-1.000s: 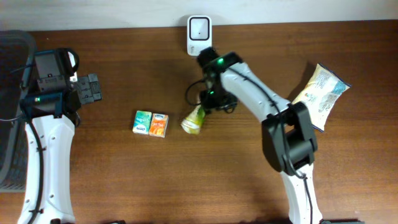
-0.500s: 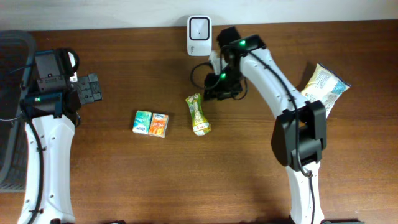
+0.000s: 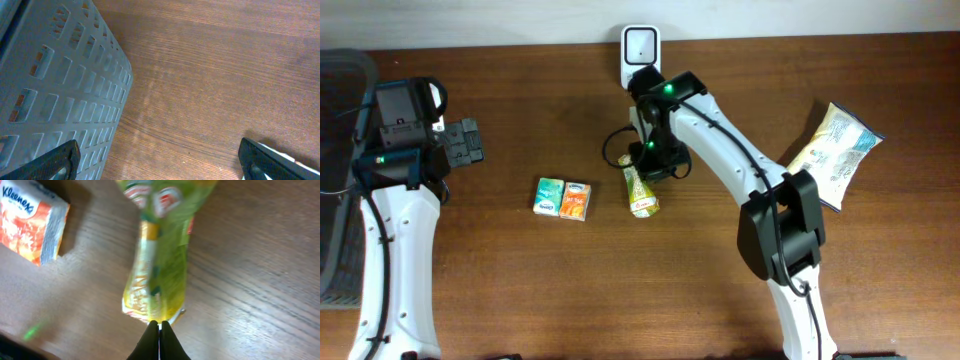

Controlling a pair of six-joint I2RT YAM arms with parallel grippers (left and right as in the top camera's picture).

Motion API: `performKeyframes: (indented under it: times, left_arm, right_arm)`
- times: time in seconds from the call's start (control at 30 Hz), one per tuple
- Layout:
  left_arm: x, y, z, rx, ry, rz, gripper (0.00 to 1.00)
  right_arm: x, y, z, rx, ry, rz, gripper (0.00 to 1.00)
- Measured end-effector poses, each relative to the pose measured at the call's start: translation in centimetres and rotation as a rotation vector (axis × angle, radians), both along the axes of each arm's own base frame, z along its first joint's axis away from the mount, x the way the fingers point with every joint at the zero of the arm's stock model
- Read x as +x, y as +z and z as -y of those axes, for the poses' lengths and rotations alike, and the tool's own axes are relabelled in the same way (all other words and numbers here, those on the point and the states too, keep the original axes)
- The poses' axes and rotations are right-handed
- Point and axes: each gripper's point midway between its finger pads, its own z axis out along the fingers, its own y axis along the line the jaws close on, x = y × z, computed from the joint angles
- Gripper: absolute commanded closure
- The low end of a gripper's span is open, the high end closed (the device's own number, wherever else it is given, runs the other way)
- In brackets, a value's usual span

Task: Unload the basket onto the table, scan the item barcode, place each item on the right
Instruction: 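Lower and grasp the green tea pouch with the right gripper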

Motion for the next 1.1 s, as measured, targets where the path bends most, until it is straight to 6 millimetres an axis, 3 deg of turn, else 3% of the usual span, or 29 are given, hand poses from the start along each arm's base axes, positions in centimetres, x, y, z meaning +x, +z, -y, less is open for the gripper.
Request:
performKeyframes:
  times: [0.23,0.37,0.77,0.97,1.1]
  left_arm:
    - [0.0,0.0,0.0,0.0,0.0,0.0,0.01]
    - [0.0,0.0,0.0,0.0,0.0,0.0,0.01]
    - [0.0,0.0,0.0,0.0,0.0,0.0,0.01]
    - [0.0,0.0,0.0,0.0,0.0,0.0,0.01]
    - [0.0,0.0,0.0,0.0,0.0,0.0,0.01]
  right_arm:
    - [-1.1,-0.3,-1.3,-0.075,0.037,0.04,0.96]
    - [-0.6,-0.5,-1.5,-0.078,0.021,0.064,0.96]
    - [-1.1,-5.1,-0.8,-0.071,-0.067,0.053,0.95]
    - [-0.9,-5.2,-0.4,-0.031,-0.127,0.014,0.91]
    - [-1.0,-5.2,-0.7,-0.008,-0.134,0.001,0.74]
